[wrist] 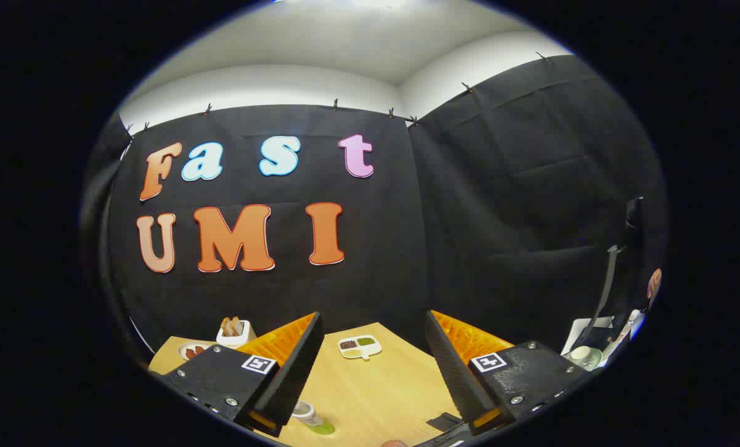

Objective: Take the bottle from table, then pour the juice into the cup, finally place the bottle on the coaster

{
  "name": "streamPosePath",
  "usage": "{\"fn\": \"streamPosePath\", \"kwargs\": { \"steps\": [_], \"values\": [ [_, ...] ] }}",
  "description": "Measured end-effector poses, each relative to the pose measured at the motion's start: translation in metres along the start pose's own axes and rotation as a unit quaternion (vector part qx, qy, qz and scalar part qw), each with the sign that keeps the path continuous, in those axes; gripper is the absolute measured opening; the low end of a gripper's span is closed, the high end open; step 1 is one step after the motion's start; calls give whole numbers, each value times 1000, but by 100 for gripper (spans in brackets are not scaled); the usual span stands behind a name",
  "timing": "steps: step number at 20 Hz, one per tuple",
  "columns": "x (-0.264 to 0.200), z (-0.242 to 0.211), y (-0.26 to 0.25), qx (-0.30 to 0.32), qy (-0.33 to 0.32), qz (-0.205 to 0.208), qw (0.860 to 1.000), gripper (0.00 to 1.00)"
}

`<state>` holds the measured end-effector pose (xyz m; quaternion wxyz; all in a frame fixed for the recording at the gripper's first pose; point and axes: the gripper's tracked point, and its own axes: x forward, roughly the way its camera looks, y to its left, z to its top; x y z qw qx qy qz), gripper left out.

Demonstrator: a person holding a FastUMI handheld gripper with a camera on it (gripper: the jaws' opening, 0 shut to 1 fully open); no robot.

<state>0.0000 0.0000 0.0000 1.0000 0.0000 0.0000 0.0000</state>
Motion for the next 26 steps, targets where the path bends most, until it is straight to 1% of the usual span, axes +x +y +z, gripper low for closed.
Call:
{"fn": "streamPosePath", "kwargs": {
  "steps": [4, 7, 8, 9, 11, 15, 19, 22, 24, 26],
  "values": [
    [2, -8, 20, -26, -4, 15, 1000, 98],
    [1, -17, 30, -47, 7, 33, 998, 98],
    [2, -16, 30, -51, 7, 32, 998, 98],
    [3, -14, 30, -51, 4, 31, 998, 98],
    [3, -13, 38, -48, 0, 43, 998, 98],
    [8, -20, 48, -54, 1, 55, 997, 98],
    [7, -34, 68, -62, 10, 83, 995, 98],
    [8, -46, 80, -93, 4, 96, 991, 98],
    [10, -60, 88, -114, 7, 102, 988, 98],
    [9, -82, 101, -120, 24, 119, 985, 99]
  ]
}}
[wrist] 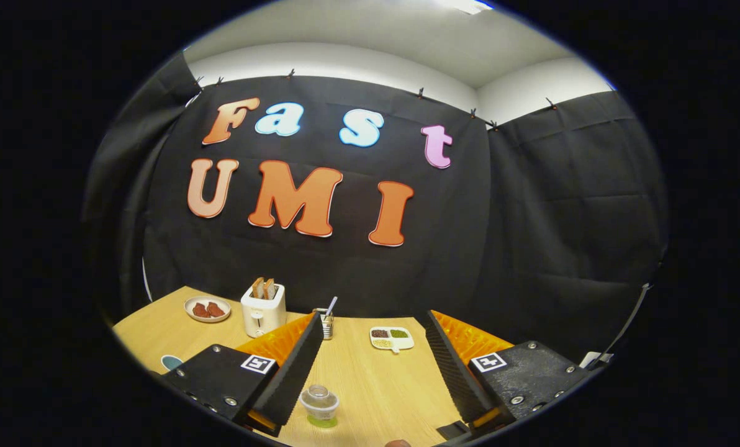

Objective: Take the bottle from table, then pour the juice into the cup, finally place the bottle on the coaster

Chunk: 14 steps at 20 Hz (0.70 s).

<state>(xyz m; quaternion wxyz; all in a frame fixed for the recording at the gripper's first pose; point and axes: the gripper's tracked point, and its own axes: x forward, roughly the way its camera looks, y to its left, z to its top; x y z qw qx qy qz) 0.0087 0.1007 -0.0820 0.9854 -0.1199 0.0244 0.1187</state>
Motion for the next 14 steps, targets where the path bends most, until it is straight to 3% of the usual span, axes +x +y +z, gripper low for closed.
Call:
{"fn": "streamPosePath", "kwargs": {
  "steps": [4, 14],
  "values": [
    [11, -42, 34, 31, 32, 43, 998, 99],
    [28, -163, 52, 56, 134, 45, 988, 99]
  ]
}}
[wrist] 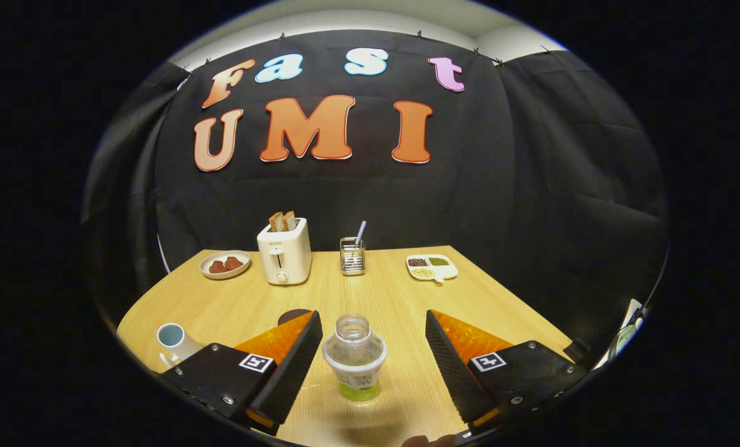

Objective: Take the bottle from table, then pour the juice into the cup, finally place the bottle on the coaster

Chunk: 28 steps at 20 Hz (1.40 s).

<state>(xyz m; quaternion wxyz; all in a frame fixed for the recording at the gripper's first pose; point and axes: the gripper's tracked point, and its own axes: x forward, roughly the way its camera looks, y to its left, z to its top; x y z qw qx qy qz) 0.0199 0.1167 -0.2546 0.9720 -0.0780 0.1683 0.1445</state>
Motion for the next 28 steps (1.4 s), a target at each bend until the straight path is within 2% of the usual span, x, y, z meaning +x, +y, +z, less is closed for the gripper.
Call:
{"fn": "streamPosePath", "kwargs": {
  "steps": [10, 16, 17, 19, 20, 22, 28],
  "values": [
    [22, -81, 14, -8, 88, 14, 996, 100],
    [34, -106, 16, -12, 123, 13, 992, 99],
    [34, -109, 17, -10, 129, 15, 992, 96],
    [35, -113, 21, -9, 136, 19, 991, 83],
    [34, -113, 22, -12, 137, 17, 990, 70],
    [35, -110, 24, -22, 148, 14, 989, 62],
    [19, -82, 36, -51, 153, 13, 987, 57]
  ]
}}
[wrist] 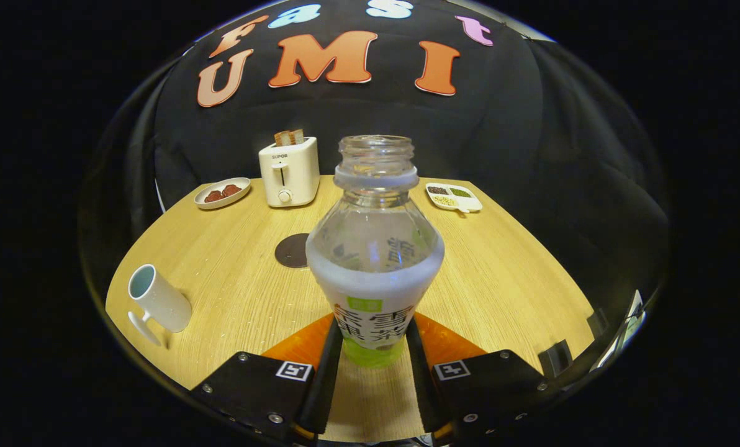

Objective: Take the bottle from table, then pour the juice into the cup, finally place the bottle on the coaster

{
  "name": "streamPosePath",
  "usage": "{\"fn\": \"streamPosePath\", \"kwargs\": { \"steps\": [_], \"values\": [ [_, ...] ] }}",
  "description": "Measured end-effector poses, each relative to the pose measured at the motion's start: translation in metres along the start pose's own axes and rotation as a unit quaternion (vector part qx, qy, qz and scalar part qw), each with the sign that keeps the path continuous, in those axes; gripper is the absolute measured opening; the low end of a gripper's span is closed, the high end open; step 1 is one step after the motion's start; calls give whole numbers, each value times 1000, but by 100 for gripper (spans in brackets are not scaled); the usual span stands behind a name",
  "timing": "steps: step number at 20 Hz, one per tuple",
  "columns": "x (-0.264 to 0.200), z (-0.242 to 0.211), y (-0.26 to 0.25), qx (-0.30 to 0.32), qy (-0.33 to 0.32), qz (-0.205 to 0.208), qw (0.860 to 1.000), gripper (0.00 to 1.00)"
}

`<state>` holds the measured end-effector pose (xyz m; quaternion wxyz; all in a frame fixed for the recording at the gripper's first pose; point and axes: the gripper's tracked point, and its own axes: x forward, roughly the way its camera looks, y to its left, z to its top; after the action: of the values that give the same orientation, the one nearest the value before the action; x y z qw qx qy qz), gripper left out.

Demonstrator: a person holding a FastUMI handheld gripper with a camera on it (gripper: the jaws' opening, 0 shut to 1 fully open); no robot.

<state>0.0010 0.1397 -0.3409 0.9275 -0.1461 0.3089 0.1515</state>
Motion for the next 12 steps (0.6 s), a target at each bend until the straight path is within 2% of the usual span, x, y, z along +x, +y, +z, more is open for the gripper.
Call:
{"fn": "streamPosePath", "kwargs": {
  "steps": [6, 12],
  "values": [
    [-25, 39, 36, -69, -17, 5, 997, 57],
    [-36, 56, 90, -143, -24, 19, 989, 57]
  ]
}}
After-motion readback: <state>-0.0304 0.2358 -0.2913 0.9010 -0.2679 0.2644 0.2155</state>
